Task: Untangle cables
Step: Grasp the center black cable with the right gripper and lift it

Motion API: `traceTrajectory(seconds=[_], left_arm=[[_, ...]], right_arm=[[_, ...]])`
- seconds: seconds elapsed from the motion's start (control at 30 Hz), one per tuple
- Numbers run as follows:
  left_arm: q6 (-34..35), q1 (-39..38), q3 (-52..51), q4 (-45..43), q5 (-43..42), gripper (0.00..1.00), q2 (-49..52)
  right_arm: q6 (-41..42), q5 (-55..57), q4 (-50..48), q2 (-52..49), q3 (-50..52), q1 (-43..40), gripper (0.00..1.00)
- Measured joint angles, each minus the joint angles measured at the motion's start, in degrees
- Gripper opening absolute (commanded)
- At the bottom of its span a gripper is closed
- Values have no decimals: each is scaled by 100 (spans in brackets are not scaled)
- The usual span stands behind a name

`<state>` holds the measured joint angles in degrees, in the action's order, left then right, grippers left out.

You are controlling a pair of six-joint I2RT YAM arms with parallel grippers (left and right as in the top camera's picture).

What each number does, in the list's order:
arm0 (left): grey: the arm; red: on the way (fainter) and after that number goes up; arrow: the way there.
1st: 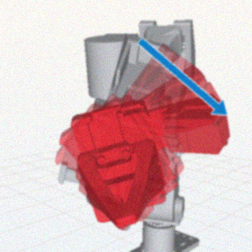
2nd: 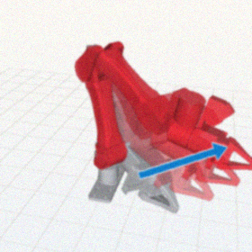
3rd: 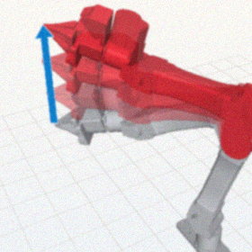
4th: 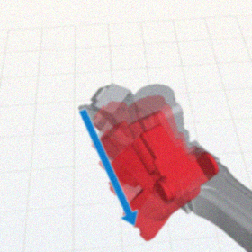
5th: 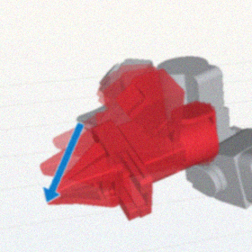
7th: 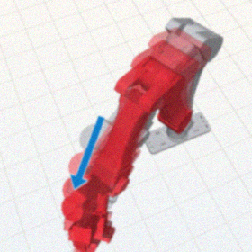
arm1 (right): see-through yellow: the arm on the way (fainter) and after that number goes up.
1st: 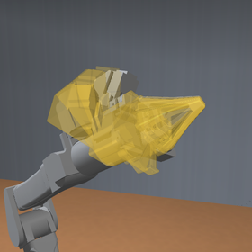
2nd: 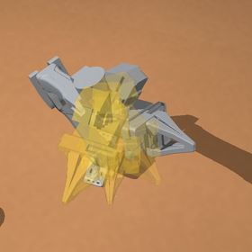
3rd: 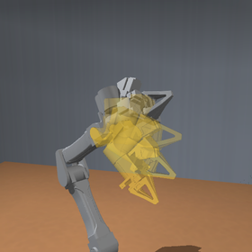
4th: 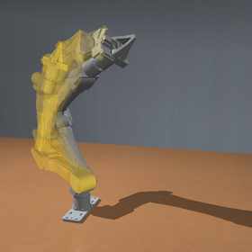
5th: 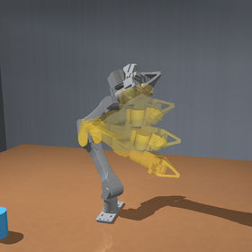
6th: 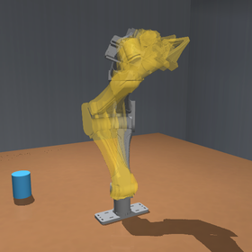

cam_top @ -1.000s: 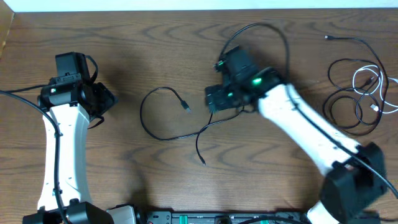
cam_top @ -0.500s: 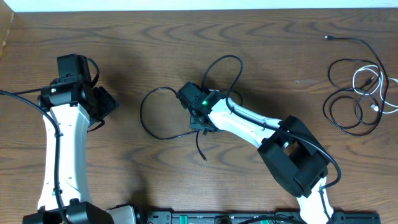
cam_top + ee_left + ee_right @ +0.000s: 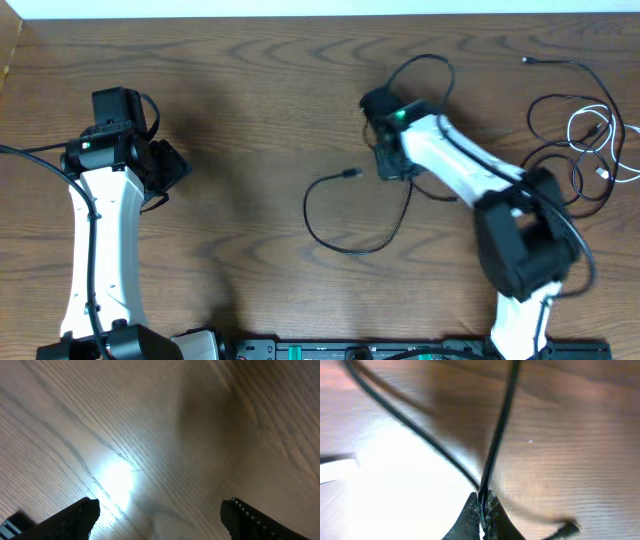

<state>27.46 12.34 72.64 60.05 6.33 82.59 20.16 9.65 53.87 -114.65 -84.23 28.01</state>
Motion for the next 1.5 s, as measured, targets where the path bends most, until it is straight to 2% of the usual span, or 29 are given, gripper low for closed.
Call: traceTrajectory(seconds=[0.07,0.13,0.3,0.37,0.4,0.43,0.53,0.73,0.93,1.07,1.2,1.23,1.27,1.3,1.4,1.5], left_arm=[[0,0,0,0,0,83,0],[0,0,0,2,0,83,0],[0,0,0,2,0,83,0],[0,0,0,4,2,83,0],[0,0,0,11,0,83,0],[0,0,0,20,0,83,0],[0,0,0,42,0,83,0],[2,0,0,37,-2,83,0],[0,0,0,33,-2,83,0],[0,0,0,33,-2,83,0],[0,0,0,31,-2,83,0],[0,0,0,31,-2,83,0],[2,0,0,31,-2,83,0],[2,0,0,31,0,83,0],[2,0,0,31,-2,83,0],[2,0,0,31,-2,83,0]], right_arm=[[-584,-1097,13,511,-7,2,1],[-920,-2173,-201,575,-11,267,1],[-975,-2179,-960,348,-11,1318,1],[-1038,-1952,-1228,-17,-11,1644,11],[-1069,-1888,-1237,-186,-11,1725,19],[-1110,-1843,-1241,-457,-11,1814,23],[-1281,-1790,-1311,-625,-94,1902,51],[-1626,-1755,-1060,-684,-118,1932,52],[-811,-1755,-540,-678,-160,1932,57],[-933,-1744,-417,-671,-160,1967,61],[-1729,-1486,-531,-669,-157,2055,63],[-2260,-1263,-575,-673,-153,2079,65],[-2522,-1119,-575,-682,-153,2081,69],[-2806,-1008,-525,-682,-153,2094,79],[-3921,-811,-352,-664,-151,2120,84],[-4371,-907,-378,-555,-149,2142,84]])
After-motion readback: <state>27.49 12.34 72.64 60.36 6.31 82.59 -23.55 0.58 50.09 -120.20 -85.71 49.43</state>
